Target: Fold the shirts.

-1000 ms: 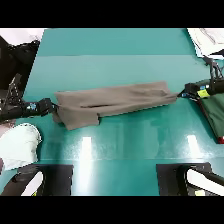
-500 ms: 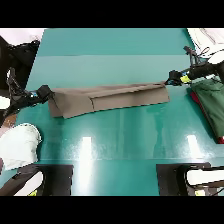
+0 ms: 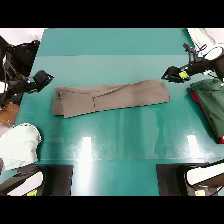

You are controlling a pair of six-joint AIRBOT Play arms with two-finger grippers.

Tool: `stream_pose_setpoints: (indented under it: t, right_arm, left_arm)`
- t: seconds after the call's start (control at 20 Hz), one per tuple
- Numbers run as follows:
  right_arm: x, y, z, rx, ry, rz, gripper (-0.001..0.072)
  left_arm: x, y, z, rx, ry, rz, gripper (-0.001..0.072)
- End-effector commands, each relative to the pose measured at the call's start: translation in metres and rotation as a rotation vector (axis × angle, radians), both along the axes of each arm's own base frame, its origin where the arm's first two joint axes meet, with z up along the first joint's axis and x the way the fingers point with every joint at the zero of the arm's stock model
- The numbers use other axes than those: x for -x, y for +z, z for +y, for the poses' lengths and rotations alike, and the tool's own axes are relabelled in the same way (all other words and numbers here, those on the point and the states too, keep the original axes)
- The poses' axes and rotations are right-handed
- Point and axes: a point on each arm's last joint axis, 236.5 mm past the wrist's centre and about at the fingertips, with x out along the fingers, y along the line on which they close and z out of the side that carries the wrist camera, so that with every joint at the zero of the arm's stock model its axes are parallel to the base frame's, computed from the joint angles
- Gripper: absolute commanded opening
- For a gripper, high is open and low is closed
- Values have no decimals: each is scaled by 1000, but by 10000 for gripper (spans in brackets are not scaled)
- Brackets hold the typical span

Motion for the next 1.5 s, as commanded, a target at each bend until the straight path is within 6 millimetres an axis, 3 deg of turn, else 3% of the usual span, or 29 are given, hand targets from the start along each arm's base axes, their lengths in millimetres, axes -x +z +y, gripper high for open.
stream_pose_setpoints:
  t: [0.0,0.15,0.3,0.55,0.8,0.85,1.0,1.2,1.45]
  right_arm:
    - [25,-3,-25,-30,-4,110,580]
    - [37,-17,-33,-140,10,183,585]
    - [32,-37,-25,-269,-10,227,585]
    - [35,-80,-9,-314,12,315,585]
    - [28,-92,23,-348,64,309,571]
    - [21,-89,30,-367,61,281,469]
    - [6,-70,44,-458,74,192,15]
    - [-3,-19,51,-491,97,77,12]
    - [6,82,80,-432,219,-116,10]
  left_arm:
    - [5,20,-20,-16,-127,6,25]
    - [16,16,-33,8,-189,47,25]
    - [35,6,-46,18,-273,113,25]
    - [56,-3,-63,34,-358,188,25]
    - [65,-18,-114,-19,-474,212,24]
    - [67,-24,-125,-10,-494,232,24]
    - [72,-49,-162,-4,-580,292,24]
    - [55,-61,-213,-8,-677,304,24]
    - [11,-78,-278,-8,-752,289,24]
